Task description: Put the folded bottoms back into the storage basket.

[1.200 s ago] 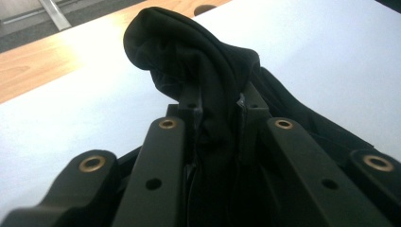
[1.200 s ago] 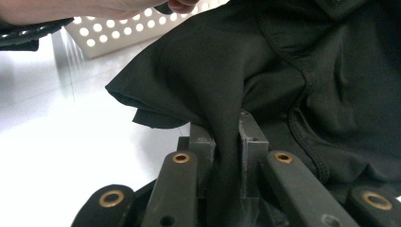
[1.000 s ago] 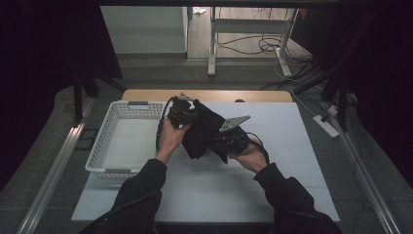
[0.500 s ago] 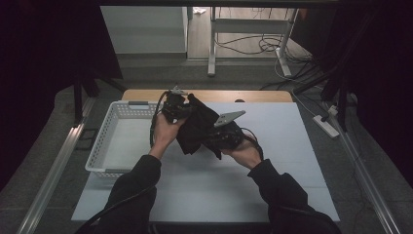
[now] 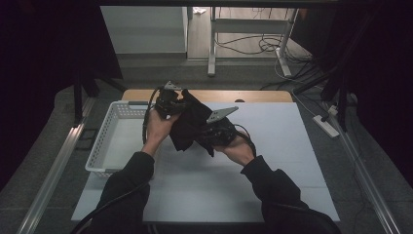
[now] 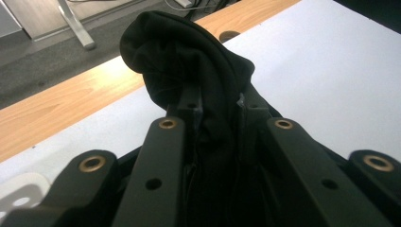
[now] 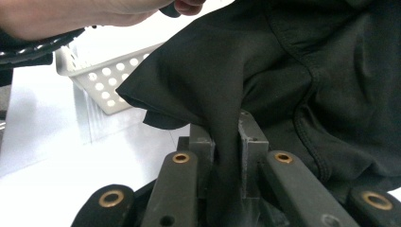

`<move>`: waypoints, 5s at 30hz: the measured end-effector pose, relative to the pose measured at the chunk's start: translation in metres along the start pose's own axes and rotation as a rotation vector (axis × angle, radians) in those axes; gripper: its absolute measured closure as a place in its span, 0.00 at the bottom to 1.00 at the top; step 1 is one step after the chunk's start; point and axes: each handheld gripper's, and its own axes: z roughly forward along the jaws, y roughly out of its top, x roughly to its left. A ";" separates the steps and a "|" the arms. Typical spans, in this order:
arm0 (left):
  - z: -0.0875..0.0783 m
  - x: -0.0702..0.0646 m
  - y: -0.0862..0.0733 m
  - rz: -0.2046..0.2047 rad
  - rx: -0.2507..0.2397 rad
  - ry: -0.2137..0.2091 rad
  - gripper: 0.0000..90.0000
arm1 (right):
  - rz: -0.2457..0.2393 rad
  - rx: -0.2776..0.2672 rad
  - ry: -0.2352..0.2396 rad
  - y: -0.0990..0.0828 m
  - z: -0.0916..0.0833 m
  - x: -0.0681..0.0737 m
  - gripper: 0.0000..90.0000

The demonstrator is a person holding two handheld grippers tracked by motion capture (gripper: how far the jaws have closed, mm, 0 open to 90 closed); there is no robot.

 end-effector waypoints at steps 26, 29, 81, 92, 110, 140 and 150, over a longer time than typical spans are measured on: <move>-0.049 0.037 0.002 -0.014 -0.042 0.049 0.86 | -0.028 -0.050 0.043 0.045 0.028 0.014 0.89; -0.057 0.042 0.001 -0.022 -0.051 0.056 0.86 | -0.032 -0.057 0.047 0.051 0.033 0.016 0.90; -0.135 0.097 -0.031 -0.066 -0.077 0.166 0.85 | -0.115 -0.113 0.114 0.111 0.095 0.060 0.89; -0.136 0.109 -0.049 -0.106 -0.070 0.166 0.85 | -0.130 -0.093 0.119 0.114 0.111 0.069 0.89; -0.121 0.120 -0.083 -0.164 -0.030 0.143 0.85 | -0.134 -0.029 0.127 0.102 0.138 0.078 0.89; -0.118 0.121 -0.097 -0.224 0.000 0.112 0.09 | -0.054 0.006 0.101 0.091 0.138 0.075 0.22; -0.123 0.107 -0.101 -0.198 -0.016 0.132 0.03 | -0.033 0.026 0.109 0.086 0.130 0.069 0.11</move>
